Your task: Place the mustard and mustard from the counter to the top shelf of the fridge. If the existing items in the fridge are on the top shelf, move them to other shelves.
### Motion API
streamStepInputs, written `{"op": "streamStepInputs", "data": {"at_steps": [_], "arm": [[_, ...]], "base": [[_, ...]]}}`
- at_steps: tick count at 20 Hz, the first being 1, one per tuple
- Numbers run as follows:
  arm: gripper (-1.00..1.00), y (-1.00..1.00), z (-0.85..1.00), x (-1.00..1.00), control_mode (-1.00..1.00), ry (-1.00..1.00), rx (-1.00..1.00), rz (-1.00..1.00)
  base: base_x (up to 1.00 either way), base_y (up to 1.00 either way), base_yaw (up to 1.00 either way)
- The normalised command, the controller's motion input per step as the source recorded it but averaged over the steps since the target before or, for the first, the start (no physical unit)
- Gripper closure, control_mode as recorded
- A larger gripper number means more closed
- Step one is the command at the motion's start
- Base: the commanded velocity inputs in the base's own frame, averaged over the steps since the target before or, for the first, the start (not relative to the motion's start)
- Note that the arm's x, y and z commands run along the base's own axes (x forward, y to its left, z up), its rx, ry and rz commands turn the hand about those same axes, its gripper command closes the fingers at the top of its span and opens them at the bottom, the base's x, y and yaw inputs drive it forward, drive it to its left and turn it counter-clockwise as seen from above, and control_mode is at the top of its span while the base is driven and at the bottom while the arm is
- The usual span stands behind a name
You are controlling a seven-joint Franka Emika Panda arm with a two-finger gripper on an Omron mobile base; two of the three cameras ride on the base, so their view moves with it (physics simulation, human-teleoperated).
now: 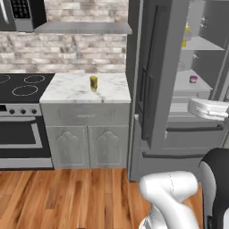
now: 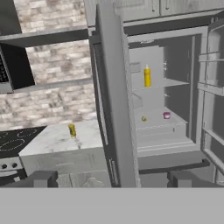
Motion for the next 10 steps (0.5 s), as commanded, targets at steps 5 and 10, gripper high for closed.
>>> {"op": "streamStepInputs", "data": {"at_steps": [5, 10], "arm": [[-1.00, 0.00, 0.00, 0.00, 1.00, 0.00, 0.00, 0.00], [-1.00, 0.00, 0.00, 0.00, 1.00, 0.00, 0.00, 0.00]], "base": [[0.79, 0.63, -0.03], [0.51, 1.00, 0.05]]}}
